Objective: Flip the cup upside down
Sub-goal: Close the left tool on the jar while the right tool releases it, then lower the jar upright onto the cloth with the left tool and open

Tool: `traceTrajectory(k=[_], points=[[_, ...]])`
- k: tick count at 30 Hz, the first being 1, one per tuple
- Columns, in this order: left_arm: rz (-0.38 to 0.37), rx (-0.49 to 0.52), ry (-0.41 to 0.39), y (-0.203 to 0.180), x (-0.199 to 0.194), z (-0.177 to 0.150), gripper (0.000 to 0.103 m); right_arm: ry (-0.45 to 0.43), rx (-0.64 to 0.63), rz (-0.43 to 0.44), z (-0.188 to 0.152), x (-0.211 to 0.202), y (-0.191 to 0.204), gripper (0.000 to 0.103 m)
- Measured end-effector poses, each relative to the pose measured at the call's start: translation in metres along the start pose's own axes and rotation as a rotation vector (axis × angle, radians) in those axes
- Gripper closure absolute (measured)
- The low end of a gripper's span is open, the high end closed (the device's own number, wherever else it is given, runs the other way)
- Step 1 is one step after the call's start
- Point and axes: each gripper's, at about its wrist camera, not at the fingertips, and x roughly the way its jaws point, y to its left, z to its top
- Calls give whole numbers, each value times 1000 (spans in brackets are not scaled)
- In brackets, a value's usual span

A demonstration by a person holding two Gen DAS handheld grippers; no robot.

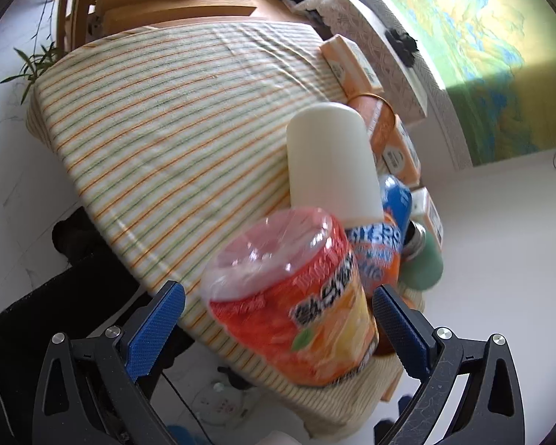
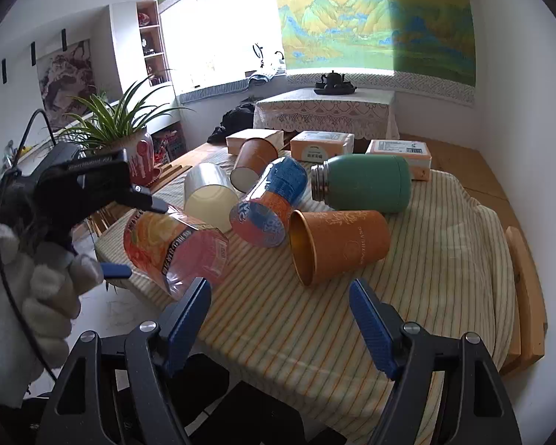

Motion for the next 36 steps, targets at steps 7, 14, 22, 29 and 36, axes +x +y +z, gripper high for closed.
traceTrajectory(k=[7, 14, 22, 29, 36], points=[[8, -3, 9, -1, 10, 3, 2, -6, 20, -2, -3, 0, -10, 30], [-16, 42, -6, -2, 12, 5, 6, 0, 51, -25, -6, 3, -18, 30], [-23, 127, -37, 2, -5, -2, 6, -5, 80, -34, -6, 4, -19, 30], [-6, 455, -214, -27, -30, -23, 6, -15, 112, -41, -7, 3, -17, 30], [35, 787, -342, -55, -21, -50, 9, -31, 149, -80, -11, -5, -22, 30]])
